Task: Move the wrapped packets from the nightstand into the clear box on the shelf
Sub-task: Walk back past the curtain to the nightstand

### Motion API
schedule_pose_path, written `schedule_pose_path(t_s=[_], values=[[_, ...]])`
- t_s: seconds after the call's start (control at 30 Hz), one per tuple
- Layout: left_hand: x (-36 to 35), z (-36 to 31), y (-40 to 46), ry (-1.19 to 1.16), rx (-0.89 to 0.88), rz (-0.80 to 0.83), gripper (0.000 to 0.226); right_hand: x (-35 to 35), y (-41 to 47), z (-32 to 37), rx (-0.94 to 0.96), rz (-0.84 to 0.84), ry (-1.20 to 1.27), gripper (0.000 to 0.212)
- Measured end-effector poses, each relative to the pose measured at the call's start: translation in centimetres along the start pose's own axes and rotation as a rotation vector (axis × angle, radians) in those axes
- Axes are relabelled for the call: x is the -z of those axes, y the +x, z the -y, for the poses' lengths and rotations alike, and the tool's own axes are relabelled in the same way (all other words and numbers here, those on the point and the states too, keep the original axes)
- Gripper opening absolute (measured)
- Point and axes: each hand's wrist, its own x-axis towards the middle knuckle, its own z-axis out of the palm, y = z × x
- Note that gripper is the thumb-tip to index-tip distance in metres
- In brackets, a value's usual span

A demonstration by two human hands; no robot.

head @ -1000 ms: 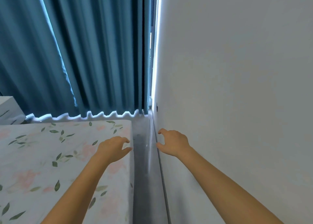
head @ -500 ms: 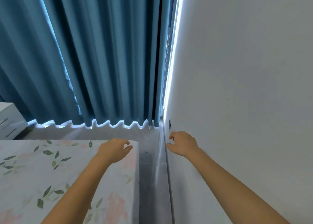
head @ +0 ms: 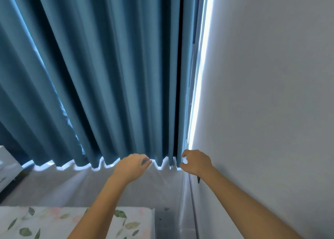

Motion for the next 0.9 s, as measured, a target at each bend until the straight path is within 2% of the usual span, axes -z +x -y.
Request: schedule_pose_path(t_s=[0.3, 0.5, 0.7, 0.9], values=[[2.7, 3.4, 15.2, -0.003, 0.027, 0.010, 0.036, 2.1, 14.3, 1.6, 0.043, 0.034, -0.027, 0.039], [2.9, 9.6, 25.1, -0.061, 0.096, -0.046, 0.032, 1.8, 27.5, 4.6, 0.125, 0.068, -0.048, 0.029], [4.5, 17.3, 35.6, -0.037, 0.255, -0.147, 0.029, 1.9, 42.5, 11.0, 0.275, 0.087, -0.102, 0.035], [8.4, 25.9, 39.7, -0.057, 0.435, -0.188, 0.029, 2.5, 52.5, 20.1, 0.439, 0.122, -0.140, 0.040]])
